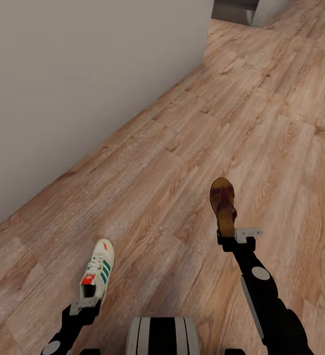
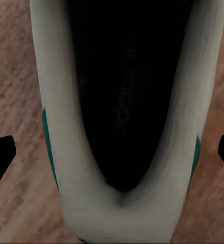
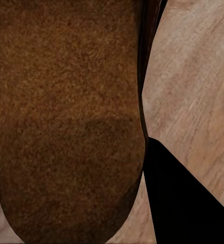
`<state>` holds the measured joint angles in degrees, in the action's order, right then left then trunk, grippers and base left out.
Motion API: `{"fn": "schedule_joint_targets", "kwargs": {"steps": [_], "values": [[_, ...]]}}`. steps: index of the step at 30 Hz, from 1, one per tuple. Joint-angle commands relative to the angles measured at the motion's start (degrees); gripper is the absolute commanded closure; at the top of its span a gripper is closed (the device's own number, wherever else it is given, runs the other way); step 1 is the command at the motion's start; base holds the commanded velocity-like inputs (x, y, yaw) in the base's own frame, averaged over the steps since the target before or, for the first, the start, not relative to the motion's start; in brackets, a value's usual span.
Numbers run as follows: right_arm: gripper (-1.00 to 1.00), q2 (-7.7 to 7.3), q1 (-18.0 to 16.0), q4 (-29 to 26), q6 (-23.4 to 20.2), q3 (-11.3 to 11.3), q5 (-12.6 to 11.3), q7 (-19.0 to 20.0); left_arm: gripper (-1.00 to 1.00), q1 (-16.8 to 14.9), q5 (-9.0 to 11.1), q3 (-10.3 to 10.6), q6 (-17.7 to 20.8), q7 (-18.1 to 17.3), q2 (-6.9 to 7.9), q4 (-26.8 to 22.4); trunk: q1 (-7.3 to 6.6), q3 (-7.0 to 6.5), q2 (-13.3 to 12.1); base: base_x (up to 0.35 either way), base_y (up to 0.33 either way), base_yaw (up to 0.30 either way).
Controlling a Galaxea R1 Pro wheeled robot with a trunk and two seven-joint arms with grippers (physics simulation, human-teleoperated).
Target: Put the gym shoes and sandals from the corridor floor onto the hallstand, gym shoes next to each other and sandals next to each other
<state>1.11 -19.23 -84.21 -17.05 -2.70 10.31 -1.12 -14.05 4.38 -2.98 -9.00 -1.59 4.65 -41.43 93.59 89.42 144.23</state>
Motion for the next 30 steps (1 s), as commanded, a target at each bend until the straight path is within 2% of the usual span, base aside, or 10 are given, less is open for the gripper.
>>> {"fn": "schedule_joint_targets", "kwargs": {"steps": [1,26,27,30], "values": [[1.00,0.04,0.0,-0.1,-0.4,0.0,0.3,0.0,-1.00,0.0,0.5,0.0,-0.1,-0.2,0.01,0.0,0.01,0.03,0.0,0.197,0.000,0.000],[1.00,0.04,0.0,-0.1,-0.4,0.0,0.3,0.0,-1.00,0.0,0.7,0.0,-1.8,-0.1,0.02,0.6,0.01,0.03,0.0,0.011,0.000,0.000],[1.00,0.04,0.0,-0.1,-0.4,0.0,0.3,0.0,1.00,0.0,0.6,0.0,-1.8,-0.1,0.02,0.7,0.01,0.03,0.0,0.000,0.000,0.000],[1.00,0.04,0.0,-0.1,-0.4,0.0,0.3,0.0,1.00,0.0,0.6,-0.1,-1.8,-0.1,0.01,0.9,0.01,0.03,0.0,0.000,0.000,0.000]]}}
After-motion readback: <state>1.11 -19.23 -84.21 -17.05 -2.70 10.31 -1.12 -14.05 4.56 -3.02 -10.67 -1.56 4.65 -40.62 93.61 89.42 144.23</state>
